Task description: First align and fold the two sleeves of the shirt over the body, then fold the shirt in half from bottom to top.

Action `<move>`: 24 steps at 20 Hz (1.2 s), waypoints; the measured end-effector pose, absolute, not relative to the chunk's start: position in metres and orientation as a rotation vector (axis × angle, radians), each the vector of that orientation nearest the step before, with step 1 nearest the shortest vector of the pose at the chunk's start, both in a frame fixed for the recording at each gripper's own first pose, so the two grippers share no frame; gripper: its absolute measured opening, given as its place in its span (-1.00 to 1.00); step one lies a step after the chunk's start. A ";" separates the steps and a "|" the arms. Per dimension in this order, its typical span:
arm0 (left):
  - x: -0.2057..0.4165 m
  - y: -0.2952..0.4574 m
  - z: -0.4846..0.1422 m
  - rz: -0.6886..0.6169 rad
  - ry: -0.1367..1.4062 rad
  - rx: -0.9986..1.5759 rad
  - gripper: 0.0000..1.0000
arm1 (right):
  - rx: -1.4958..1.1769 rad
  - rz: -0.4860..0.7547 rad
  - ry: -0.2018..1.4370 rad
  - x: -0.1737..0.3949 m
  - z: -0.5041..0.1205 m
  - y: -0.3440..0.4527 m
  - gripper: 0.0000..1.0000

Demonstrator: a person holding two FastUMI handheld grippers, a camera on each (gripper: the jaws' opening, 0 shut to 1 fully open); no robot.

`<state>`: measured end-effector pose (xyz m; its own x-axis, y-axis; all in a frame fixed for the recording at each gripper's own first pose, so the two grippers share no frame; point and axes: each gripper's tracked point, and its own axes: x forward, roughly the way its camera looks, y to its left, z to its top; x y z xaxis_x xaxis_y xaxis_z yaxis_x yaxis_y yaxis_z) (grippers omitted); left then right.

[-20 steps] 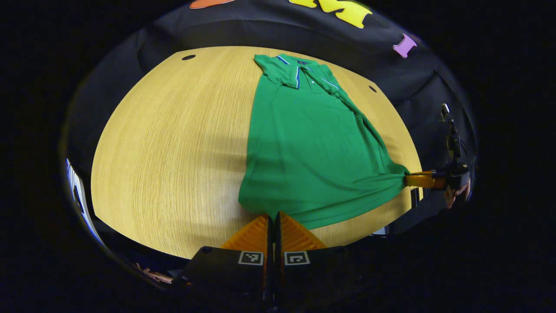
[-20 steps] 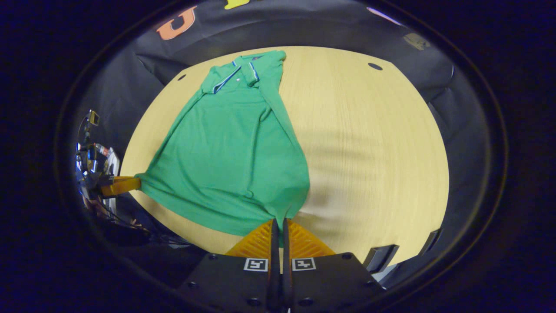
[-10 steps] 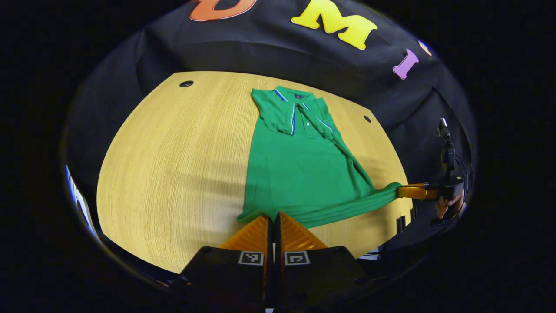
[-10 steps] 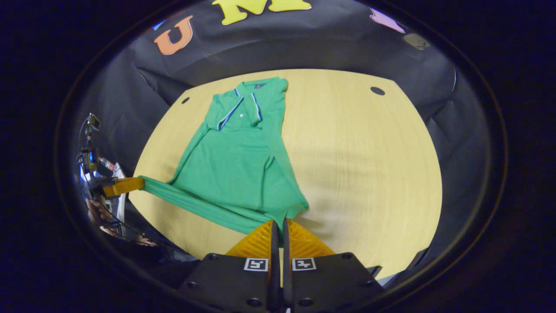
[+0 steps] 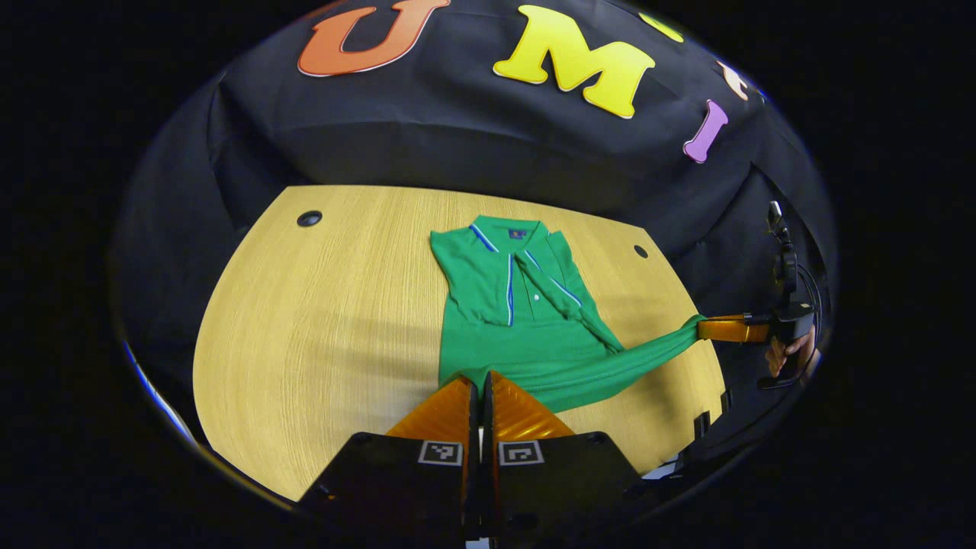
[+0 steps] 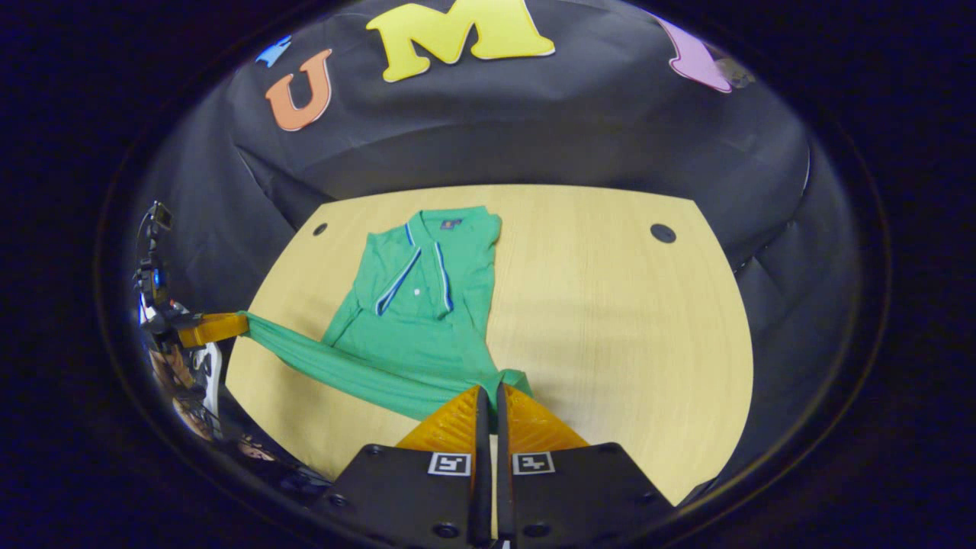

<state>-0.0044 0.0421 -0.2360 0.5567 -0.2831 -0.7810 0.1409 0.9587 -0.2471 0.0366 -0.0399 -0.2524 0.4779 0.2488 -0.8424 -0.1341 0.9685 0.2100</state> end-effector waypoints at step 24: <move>0.232 0.060 -0.294 -0.175 0.793 -0.117 -0.94 | 0.069 0.176 0.865 0.277 -0.291 -0.012 -0.89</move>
<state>0.2322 0.0602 -0.2942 0.6881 -0.1999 -0.6975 0.1120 0.9791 -0.1701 0.2768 -0.0125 -0.2909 0.6352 0.1818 -0.7507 -0.1258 0.9833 0.1318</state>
